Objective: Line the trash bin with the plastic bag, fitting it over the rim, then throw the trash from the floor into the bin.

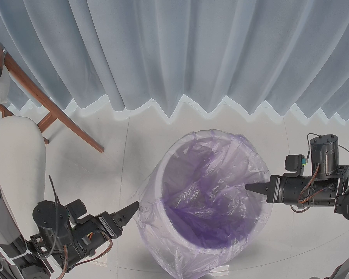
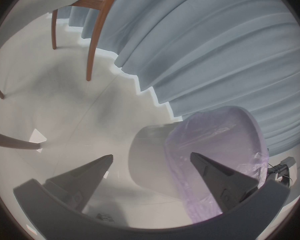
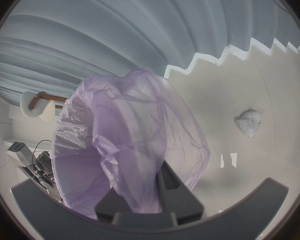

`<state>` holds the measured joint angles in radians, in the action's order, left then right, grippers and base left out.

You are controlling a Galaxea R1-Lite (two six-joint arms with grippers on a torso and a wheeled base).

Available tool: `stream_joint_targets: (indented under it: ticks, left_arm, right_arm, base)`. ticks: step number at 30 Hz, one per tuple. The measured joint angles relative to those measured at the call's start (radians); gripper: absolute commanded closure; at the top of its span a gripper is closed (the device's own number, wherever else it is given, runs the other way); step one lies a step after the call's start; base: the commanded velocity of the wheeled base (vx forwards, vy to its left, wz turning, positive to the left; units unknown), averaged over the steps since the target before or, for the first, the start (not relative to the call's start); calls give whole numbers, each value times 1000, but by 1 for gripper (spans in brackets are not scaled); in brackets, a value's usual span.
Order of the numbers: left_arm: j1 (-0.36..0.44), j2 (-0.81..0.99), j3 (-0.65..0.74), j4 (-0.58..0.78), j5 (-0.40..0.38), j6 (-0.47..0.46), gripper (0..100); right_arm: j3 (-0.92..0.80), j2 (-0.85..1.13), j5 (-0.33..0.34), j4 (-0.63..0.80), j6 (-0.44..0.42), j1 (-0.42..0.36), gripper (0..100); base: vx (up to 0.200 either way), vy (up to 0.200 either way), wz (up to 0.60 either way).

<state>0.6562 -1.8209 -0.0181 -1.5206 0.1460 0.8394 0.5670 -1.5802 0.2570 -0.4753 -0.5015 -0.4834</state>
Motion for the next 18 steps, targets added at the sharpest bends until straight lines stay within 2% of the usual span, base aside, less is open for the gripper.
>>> stream_joint_targets:
  ticks: [5,8,12,18]
  left_arm:
    - [2,46,0,26,51,0,0]
    - [2,111,1,43,51,1,0]
    - [-4,207,-3,131,-1,-26,0]
    - [-8,276,-72,299,-107,-185,0]
  right_arm:
    - [1,-6,-19,4,16,14,100]
    - [-1,-14,-35,10,47,24,100]
    - [-4,-24,-54,19,145,37,100]
    - [-6,-41,-101,48,267,41,100]
  base:
    - [0,0,0]
    - [0,0,0]
    - [0,0,0]
    - [0,0,0]
